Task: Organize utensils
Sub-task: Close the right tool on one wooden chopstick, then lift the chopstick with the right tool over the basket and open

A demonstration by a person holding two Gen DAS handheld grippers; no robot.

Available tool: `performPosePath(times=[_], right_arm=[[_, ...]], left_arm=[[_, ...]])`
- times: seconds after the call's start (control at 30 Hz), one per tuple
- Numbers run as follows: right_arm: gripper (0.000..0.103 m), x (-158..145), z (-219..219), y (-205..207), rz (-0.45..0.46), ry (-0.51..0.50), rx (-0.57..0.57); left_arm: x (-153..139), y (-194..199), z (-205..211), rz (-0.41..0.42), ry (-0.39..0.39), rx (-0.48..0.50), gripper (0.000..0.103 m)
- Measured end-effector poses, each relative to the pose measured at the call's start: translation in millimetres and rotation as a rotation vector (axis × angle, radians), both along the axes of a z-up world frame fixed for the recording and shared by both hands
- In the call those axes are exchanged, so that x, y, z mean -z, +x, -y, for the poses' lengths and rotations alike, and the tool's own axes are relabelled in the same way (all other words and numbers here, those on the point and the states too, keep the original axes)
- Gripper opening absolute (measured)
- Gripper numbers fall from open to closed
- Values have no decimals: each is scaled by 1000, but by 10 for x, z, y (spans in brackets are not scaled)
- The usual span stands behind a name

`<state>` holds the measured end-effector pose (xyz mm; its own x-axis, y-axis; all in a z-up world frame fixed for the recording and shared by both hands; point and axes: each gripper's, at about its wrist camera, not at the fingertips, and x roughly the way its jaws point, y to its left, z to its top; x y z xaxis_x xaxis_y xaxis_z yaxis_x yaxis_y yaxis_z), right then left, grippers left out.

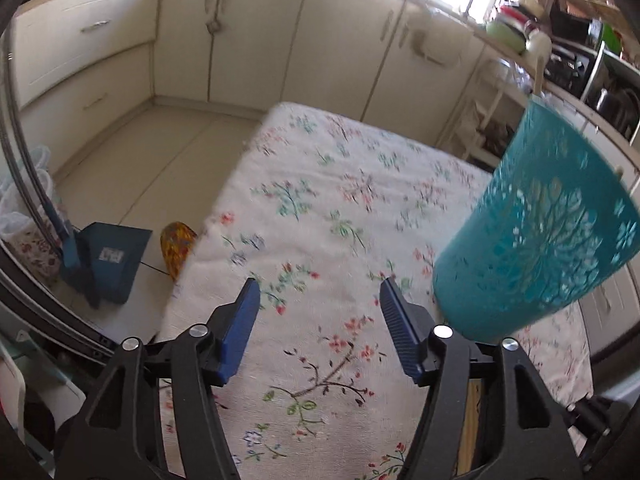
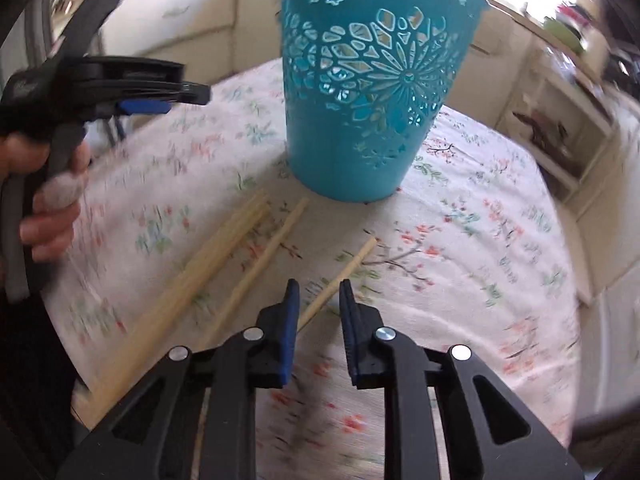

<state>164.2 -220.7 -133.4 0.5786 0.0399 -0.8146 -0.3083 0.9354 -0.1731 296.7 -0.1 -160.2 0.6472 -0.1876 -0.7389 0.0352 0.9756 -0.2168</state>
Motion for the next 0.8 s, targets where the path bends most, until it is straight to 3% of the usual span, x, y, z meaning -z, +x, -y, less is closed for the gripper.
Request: performPosePath(times=[0.07,0.13,0.23,0.3,0.37,0.4,0.6,0.7,0.8], right_arm=[[24,-19,113,37,-24,10,51],[40,-15,232,83,-39,65,127],[42,9,343,135,-28,176,209],[37,11,277,150,-9,151,190],[17,2,230,146,-27,148,134],[13,-8,227,141,-36,148,118],[12,-21,353,155,-73,176,145],[11,-12,217,145,-57,124,112],[6,-18,237,134,-72,170,110]], left_arm=[[45,-10,96,-5,18,12,64],[35,-28,162,10,39,20,67],[65,-29,191,0,57,34,72],[74,-39,202,0,68,41,72],[50,-27,236,-1,81,50,72],[44,-26,263,0,89,55,72],[52,-27,299,-3,100,67,72],[60,-24,307,-8,103,67,72],[68,-23,315,-9,108,70,72]])
